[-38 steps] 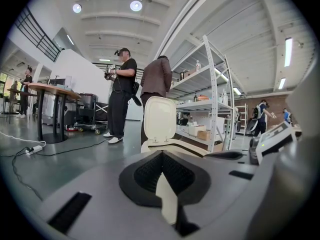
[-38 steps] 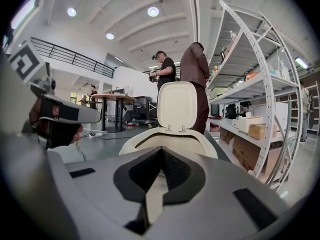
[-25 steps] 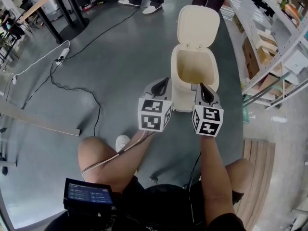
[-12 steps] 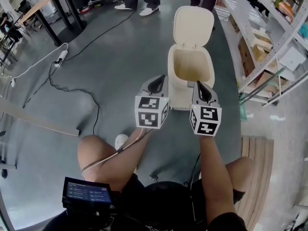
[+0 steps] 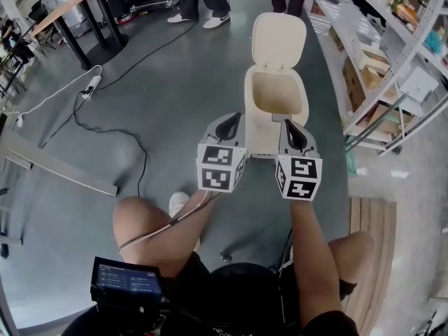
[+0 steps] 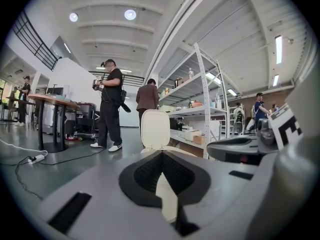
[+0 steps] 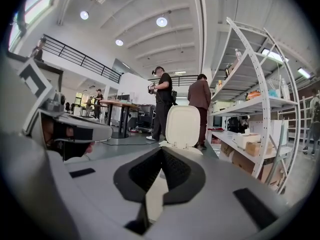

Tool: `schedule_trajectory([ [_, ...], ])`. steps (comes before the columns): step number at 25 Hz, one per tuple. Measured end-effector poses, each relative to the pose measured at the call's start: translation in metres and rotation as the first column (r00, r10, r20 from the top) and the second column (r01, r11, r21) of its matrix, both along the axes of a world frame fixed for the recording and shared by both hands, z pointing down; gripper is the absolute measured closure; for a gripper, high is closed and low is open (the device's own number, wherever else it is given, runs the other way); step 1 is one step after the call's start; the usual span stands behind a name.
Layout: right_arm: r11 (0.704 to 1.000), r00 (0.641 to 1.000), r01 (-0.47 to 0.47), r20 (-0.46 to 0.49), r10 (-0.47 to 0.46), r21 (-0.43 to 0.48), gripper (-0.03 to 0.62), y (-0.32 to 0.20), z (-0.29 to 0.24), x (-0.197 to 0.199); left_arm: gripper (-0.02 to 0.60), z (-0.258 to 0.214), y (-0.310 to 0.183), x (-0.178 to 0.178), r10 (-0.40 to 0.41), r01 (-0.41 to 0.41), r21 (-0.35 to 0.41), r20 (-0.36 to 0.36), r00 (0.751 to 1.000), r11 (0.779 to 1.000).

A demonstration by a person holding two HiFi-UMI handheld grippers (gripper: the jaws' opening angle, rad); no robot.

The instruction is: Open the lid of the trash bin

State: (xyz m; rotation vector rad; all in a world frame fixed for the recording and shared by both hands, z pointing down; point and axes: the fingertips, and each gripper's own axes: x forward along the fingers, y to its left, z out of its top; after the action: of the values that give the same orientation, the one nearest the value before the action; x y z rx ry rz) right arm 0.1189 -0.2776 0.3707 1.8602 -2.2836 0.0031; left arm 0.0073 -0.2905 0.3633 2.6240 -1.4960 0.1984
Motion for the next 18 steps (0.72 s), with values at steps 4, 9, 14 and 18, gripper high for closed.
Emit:
schedule_trajectory([
  [4,1.000,1.000,0.003,0.006,-0.003,0.007,0.588,0.016,-0.001,-0.006,0.583,0.001,0.017,-0.004,-0.006,0.005,-0.010,-0.022,1.000,1.000],
  [9,1.000,1.000,0.009,-0.007,-0.009,0.013,0.588,0.036,-0.004,-0.013,0.583,-0.006,0.037,-0.006,0.013,-0.013,0.018,-0.010,1.000,1.000],
  [14,1.000,1.000,0.010,0.006,-0.010,0.025,0.588,0.052,-0.012,-0.018,0.583,-0.008,0.054,-0.019,0.006,-0.006,0.035,0.014,1.000,0.999],
  [18,0.999,0.999,0.018,-0.035,-0.016,0.048,0.588,0.062,-0.020,-0.024,0.583,-0.007,0.067,-0.022,0.008,-0.010,0.043,0.041,0.999,0.999],
])
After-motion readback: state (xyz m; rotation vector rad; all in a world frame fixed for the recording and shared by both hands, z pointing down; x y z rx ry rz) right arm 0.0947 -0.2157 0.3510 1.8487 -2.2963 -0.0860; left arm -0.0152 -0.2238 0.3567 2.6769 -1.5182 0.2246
